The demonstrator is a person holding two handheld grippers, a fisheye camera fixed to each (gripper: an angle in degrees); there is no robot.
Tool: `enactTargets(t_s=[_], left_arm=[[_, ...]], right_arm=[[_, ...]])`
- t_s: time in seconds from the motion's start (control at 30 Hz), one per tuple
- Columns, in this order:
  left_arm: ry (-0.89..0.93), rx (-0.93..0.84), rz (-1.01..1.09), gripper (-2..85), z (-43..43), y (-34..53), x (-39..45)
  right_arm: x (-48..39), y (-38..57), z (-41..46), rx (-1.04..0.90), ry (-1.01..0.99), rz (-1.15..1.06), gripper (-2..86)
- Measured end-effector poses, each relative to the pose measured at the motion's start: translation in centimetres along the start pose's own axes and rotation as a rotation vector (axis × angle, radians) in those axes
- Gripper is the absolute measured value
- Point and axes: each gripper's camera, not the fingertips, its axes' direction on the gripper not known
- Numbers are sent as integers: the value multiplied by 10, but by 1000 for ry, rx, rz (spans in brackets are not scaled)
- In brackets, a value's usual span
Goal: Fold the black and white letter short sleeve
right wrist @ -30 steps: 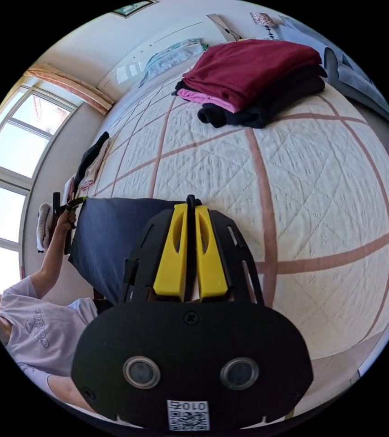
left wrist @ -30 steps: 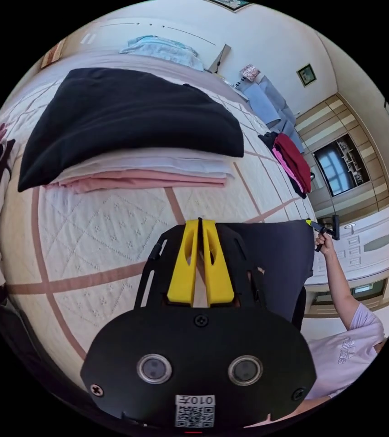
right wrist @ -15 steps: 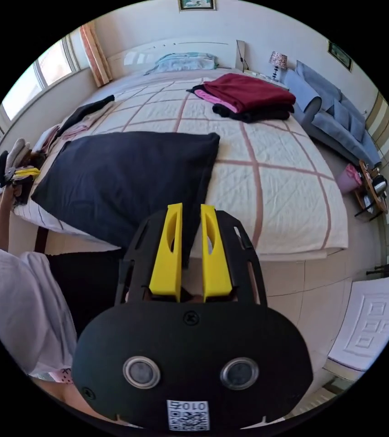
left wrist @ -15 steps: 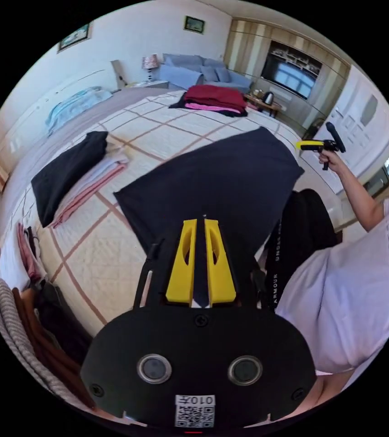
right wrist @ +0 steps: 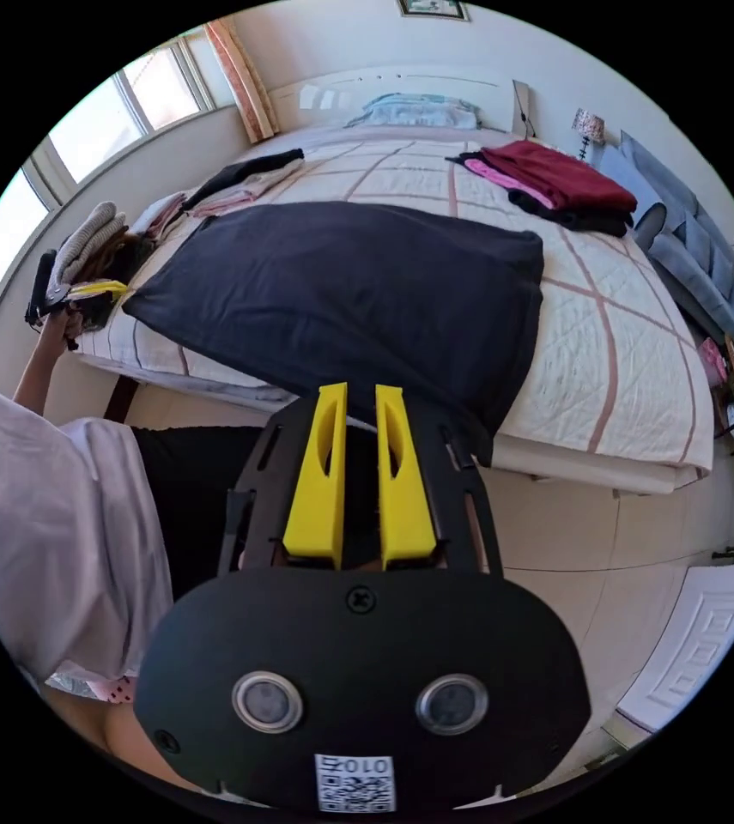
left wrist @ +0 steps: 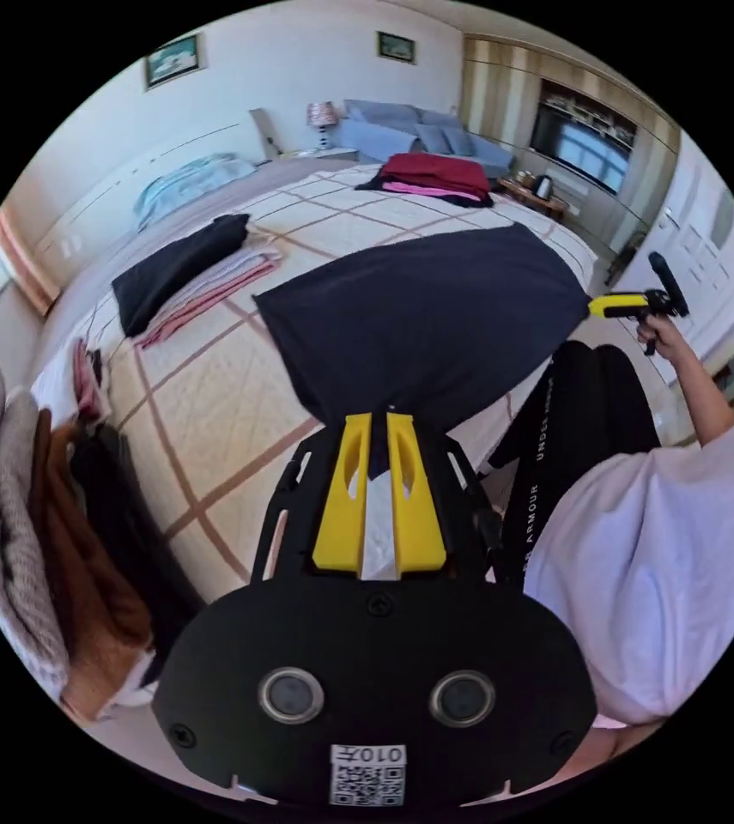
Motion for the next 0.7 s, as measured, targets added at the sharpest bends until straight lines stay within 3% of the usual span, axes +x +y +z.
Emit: enactTargets(t_s=[0.13, 0.27, 0.4, 0.57, 0.7], left_arm=[[92, 2, -221, 74, 3, 31, -37], [349, 16, -331, 80, 39, 52, -61], [440, 65, -338, 41, 54, 64, -68], [551, 163, -353, 7, 42, 77, -92], [525, 108, -285, 1, 37, 71, -95]], right_arm=[[1, 4, 16, -12, 90, 42, 81], [-2, 11, 33, -18, 110, 46, 98], [-1, 26, 61, -105, 196, 72, 104], [1, 40, 76, -55, 160, 97, 101], [-14, 34, 110, -114, 245, 12, 93]])
